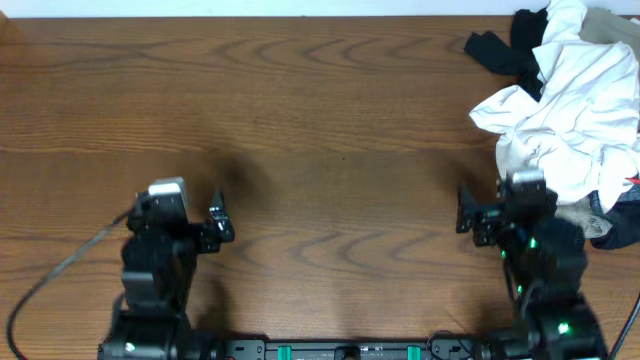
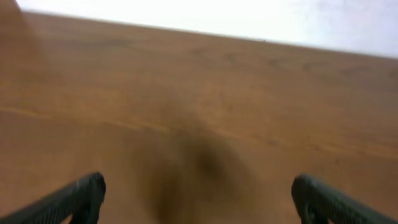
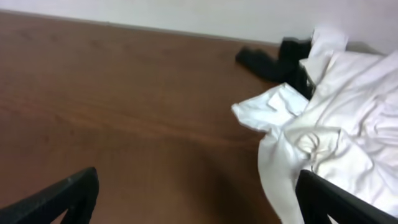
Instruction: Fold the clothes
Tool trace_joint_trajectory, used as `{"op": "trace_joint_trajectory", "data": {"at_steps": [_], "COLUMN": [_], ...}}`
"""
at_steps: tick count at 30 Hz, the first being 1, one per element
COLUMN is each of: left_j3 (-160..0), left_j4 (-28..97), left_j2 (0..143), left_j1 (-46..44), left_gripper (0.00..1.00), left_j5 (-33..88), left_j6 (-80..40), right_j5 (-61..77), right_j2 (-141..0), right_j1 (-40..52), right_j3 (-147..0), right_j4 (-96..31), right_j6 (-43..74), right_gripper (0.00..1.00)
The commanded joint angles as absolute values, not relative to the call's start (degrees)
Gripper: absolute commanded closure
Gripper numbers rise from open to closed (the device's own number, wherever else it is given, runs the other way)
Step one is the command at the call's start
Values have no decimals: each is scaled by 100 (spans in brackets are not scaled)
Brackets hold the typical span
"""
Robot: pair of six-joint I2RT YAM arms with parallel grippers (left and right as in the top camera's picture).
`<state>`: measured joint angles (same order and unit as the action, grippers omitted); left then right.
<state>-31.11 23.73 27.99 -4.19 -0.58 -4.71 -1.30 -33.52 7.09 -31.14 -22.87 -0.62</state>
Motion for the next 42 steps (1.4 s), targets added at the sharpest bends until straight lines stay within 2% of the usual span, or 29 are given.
{"op": "trace_joint_trajectory", "data": {"at_steps": [1,8,14,18,23,29,37,42], "left_j3": [-4064,-5848,-6084,-6084,-6084,-6084,-6084,-6084], "left_j4": [2954,4386,4480,4480,4429,4410,4405,4386], "left_j2": [3500,4536,4484,4525,4722,5068,5433,5588], "left_j1": [-414,-414,-414,-414,-414,-414,-414,-416], "left_gripper": [2,2,2,2,2,2,2,2], "left_j5": [246,1367,1389,1345,1247,1247,1245,1249], "left_j6": [-528,-526,-521,-521,-530,-554,-552,-552], "right_j5": [-191,301,-123,-1057,-989,-958,-838,-569], "right_j2": [-4152,-5380,-5483,-5684,-6420,-7459,-8678,-9255], "right_j1": [637,639,482,-346,-1988,-3323,-3798,-3787], "right_j3": [-4062,-5673,-5898,-5968,-6407,-6608,-6608,-6608], "right_j4": [-2936,-4412,-4292,-4362,-4219,-3975,-3854,-3809], "right_j6": [16,16,82,558,556,862,945,982], "right_gripper": [1,1,1,1,2,12,36,45]}}
